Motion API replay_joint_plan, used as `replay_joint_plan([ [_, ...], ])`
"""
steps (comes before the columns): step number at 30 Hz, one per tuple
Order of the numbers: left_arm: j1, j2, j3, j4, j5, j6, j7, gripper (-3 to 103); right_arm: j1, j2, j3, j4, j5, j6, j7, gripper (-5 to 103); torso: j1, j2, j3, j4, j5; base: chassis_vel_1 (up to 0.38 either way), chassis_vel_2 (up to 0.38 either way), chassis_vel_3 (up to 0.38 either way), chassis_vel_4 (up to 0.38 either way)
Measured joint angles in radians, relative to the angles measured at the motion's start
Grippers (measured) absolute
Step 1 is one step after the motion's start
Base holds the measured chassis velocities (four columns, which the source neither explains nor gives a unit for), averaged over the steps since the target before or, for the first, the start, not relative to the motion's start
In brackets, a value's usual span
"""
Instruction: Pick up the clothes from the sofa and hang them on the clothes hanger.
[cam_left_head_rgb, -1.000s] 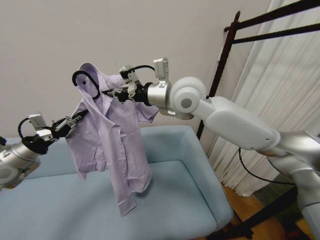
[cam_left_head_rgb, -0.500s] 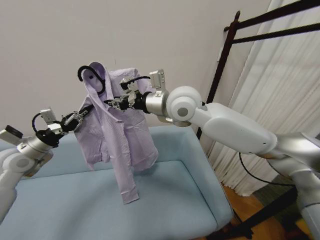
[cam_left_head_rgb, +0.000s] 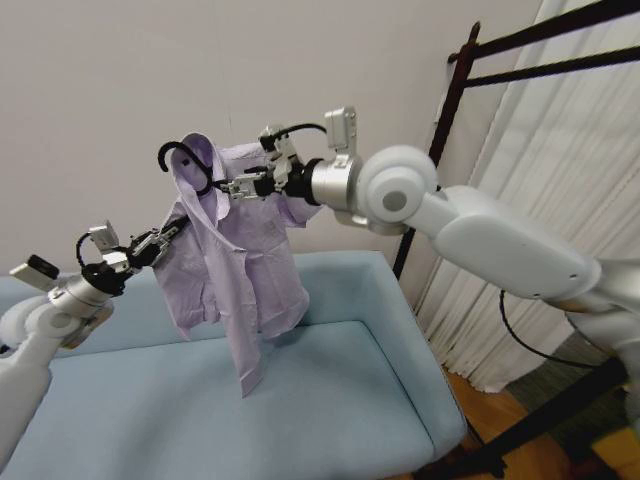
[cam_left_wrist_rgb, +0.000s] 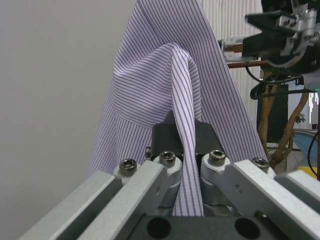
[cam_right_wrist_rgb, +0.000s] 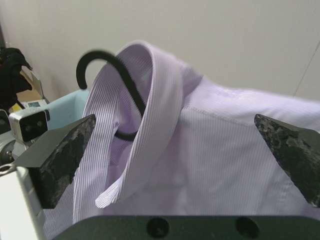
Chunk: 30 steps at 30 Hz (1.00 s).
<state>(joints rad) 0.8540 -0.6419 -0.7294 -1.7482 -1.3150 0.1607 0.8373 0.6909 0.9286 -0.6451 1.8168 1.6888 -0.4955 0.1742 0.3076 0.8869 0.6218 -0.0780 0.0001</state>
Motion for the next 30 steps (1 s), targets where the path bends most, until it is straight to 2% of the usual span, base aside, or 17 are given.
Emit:
replay_joint_plan([
  [4, -0.031, 0.007, 0.025, 0.046, 0.006, 0.003, 0.053, 2, 0.063, -0.003, -0.019, -0.049, 0.005, -0.018, -0.029, 100, 0.000, 0.000, 0.000, 0.0001, 0.0000, 0.000, 0.000, 0.000, 0.000],
  [6, -0.064, 0.013, 0.049, 0.085, 0.019, 0.011, 0.103, 2, 0.145, -0.002, -0.060, -0.118, -0.005, -0.051, -0.112, 100, 0.000, 0.000, 0.000, 0.0002, -0.0002, 0.000, 0.000, 0.000, 0.000],
  [7, -0.064, 0.013, 0.049, 0.085, 0.019, 0.011, 0.103, 2, 0.145, -0.002, -0.060, -0.118, -0.005, -0.051, -0.112, 100, 0.000, 0.000, 0.000, 0.0002, -0.0002, 0.000, 0.000, 0.000, 0.000],
  [8, -0.073, 0.015, 0.056, 0.095, 0.022, 0.012, 0.114, 2, 0.171, -0.001, -0.076, -0.144, -0.020, -0.069, -0.150, 100, 0.000, 0.000, 0.000, 0.0001, -0.0003, 0.000, 0.000, 0.000, 0.000],
  [9, -0.082, 0.017, 0.063, 0.104, 0.025, 0.014, 0.124, 2, 0.193, 0.000, -0.092, -0.169, -0.038, -0.086, -0.192, 100, 0.000, 0.000, 0.000, 0.0000, -0.0002, 0.000, 0.000, 0.000, 0.000],
  [12, -0.116, 0.028, 0.082, 0.142, 0.043, 0.017, 0.177, 2, 0.277, 0.020, -0.183, -0.301, -0.200, -0.113, -0.471, 100, 0.000, 0.000, 0.000, 0.0000, -0.0002, 0.000, 0.000, 0.000, 0.000],
  [13, -0.116, 0.028, 0.082, 0.142, 0.043, 0.017, 0.177, 2, 0.277, 0.020, -0.183, -0.301, -0.200, -0.113, -0.471, 100, 0.000, 0.000, 0.000, 0.0000, -0.0002, 0.000, 0.000, 0.000, 0.000],
  [14, -0.122, 0.030, 0.085, 0.148, 0.047, 0.017, 0.186, 2, 0.284, 0.024, -0.194, -0.317, -0.225, -0.115, -0.514, 100, 0.000, 0.000, 0.000, 0.0001, 0.0000, 0.000, 0.000, 0.000, 0.000],
  [15, -0.132, 0.034, 0.091, 0.157, 0.052, 0.017, 0.199, 2, 0.302, 0.033, -0.220, -0.346, -0.264, -0.120, -0.592, 100, 0.000, 0.000, 0.000, 0.0003, 0.0001, 0.000, 0.000, 0.000, 0.000],
  [16, -0.142, 0.039, 0.098, 0.165, 0.057, 0.017, 0.209, 2, 0.323, 0.043, -0.257, -0.360, -0.270, -0.121, -0.628, 100, 0.000, 0.000, 0.000, 0.0001, -0.0001, 0.000, 0.000, 0.000, 0.000],
  [23, -0.190, 0.051, 0.129, 0.192, 0.080, 0.016, 0.259, 2, 0.370, 0.081, -0.346, -0.393, -0.227, -0.146, -0.671, 100, 0.000, 0.000, 0.000, 0.0003, -0.0003, 0.000, 0.000, 0.000, 0.000],
  [27, -0.226, 0.054, 0.156, 0.210, 0.097, 0.012, 0.296, 2, 0.426, 0.106, -0.405, -0.415, -0.148, -0.191, -0.677, 100, 0.000, 0.000, 0.000, -0.0002, -0.0003, 0.000, 0.000, 0.000, 0.000],
  [30, -0.232, 0.051, 0.162, 0.212, 0.101, 0.008, 0.303, 2, 0.444, 0.115, -0.420, -0.432, -0.131, -0.204, -0.682, 100, 0.000, 0.000, 0.000, 0.0000, -0.0001, 0.000, 0.000, 0.000, 0.000],
])
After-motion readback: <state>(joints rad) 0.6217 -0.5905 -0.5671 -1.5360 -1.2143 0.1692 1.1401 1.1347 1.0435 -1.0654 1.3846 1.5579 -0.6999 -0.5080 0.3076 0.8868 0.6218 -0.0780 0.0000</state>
